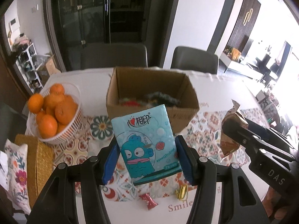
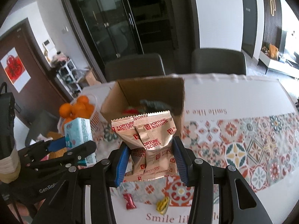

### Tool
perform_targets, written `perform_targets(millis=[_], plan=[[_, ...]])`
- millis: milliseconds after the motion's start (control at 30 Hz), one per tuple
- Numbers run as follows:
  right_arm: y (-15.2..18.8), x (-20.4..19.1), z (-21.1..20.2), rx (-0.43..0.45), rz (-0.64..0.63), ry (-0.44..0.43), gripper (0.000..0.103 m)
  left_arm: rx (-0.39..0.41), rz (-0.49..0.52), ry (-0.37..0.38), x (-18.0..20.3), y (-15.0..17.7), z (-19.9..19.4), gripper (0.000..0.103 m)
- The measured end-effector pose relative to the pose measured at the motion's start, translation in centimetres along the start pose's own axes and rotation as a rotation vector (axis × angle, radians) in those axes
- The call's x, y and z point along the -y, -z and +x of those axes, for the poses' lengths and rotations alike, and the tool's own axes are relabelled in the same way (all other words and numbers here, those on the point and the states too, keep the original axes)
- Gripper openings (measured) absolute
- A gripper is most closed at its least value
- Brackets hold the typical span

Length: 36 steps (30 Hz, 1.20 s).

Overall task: Organize soft objects
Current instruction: 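Lift and carry the tissue pack and biscuits packet over the box with both tools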

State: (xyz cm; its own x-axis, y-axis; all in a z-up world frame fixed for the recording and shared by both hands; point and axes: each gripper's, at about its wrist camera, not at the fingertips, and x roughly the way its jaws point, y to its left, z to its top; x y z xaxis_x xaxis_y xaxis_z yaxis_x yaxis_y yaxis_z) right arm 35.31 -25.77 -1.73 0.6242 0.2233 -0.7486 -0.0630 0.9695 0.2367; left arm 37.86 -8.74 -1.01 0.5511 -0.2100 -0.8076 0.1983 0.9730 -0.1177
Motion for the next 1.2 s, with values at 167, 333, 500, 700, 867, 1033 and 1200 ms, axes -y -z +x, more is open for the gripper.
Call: perform_targets(millis=[167,333,500,700,867,1033,1200], plan=[[-2.0,-0.5,-1.1,0.067,-0.010,-0.023,0.047,0.042,0.000,0.012,-0.1,-1.9,-1.0,0.058],[-3.8,-0.7,-1.6,0.115,-0.012,-0.036,0.047,0.069,-0.005,0.019,-0.3,-3.6,-1.1,0.058],[-5.4,-0.7,-1.2,0.134,-0.019,-0.050,0.047,0.079,-0.024,0.029,-0.7,-5.4,-0.5,0.058],[-7.4,-0.4,0.1,0.143,-0.013,-0.052,0.047,0.085,-0.036,0.033,-0.9,-7.2,0.7,0.058],[-8.9,-0.3,1.1,0.148,-0.020,-0.043,0.047,0.084,-0.043,0.037,-1.2,-8.4,1.9,0.058],[-10.1,-0.3,2.5,0.143,-0.026,-0.045,0.047,0.075,-0.056,0.041,-1.5,-9.5,3.4,0.058],[-11.0,0.4,4.6,0.110,-0.014,-0.041,0.047,0.053,-0.055,0.040,-1.8,-10.3,5.3,0.058]])
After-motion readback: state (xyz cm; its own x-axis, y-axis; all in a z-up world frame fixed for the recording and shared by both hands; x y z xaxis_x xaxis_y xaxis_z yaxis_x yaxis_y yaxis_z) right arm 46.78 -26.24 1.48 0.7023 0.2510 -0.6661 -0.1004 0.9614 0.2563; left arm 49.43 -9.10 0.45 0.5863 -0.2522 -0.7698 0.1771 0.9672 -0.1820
